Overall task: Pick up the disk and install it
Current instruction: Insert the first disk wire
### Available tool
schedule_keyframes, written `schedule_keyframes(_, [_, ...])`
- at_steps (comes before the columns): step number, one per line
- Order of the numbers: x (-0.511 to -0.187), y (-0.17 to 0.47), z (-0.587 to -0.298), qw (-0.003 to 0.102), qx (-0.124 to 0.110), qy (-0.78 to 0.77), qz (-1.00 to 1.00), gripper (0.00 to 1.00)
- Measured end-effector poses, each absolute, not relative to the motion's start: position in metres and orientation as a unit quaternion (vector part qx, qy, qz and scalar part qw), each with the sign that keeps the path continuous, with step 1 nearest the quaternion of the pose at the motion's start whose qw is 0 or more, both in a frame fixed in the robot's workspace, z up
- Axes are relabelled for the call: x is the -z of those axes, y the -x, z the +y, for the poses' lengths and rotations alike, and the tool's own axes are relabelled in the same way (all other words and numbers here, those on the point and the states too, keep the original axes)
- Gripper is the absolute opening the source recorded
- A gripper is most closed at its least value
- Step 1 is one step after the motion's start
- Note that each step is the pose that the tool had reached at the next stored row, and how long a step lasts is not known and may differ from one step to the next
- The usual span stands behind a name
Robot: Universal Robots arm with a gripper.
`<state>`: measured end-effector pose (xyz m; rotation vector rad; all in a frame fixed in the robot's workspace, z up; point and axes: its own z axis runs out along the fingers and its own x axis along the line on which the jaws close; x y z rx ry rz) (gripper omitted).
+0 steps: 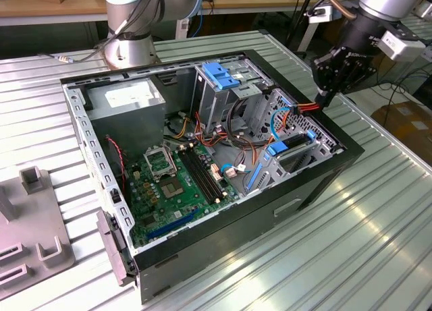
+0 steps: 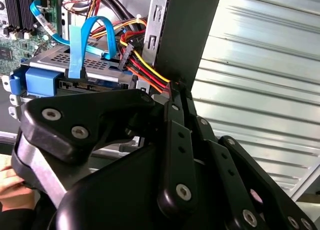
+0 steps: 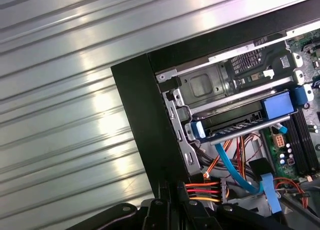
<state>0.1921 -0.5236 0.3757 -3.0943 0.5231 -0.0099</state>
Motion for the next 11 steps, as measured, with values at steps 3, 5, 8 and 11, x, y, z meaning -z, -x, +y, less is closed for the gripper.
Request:
schedule_keyframes(3, [-0.3759,-0.1916,-0.5236,0.001,0.003,0.984,0.181,0.16])
schedule_keyframes(5, [-0.3758,-0.191,-0.5236,0.002,0.003,0.983,0.183,0.16])
schedule_keyframes(8, [-0.3758,-0.1897,-0.5236,0.002,0.003,0.982,0.187,0.16])
schedule_keyframes(11, [-0.3758,-0.1881,-0.5236,0.002,0.003,0.982,0.189,0.16])
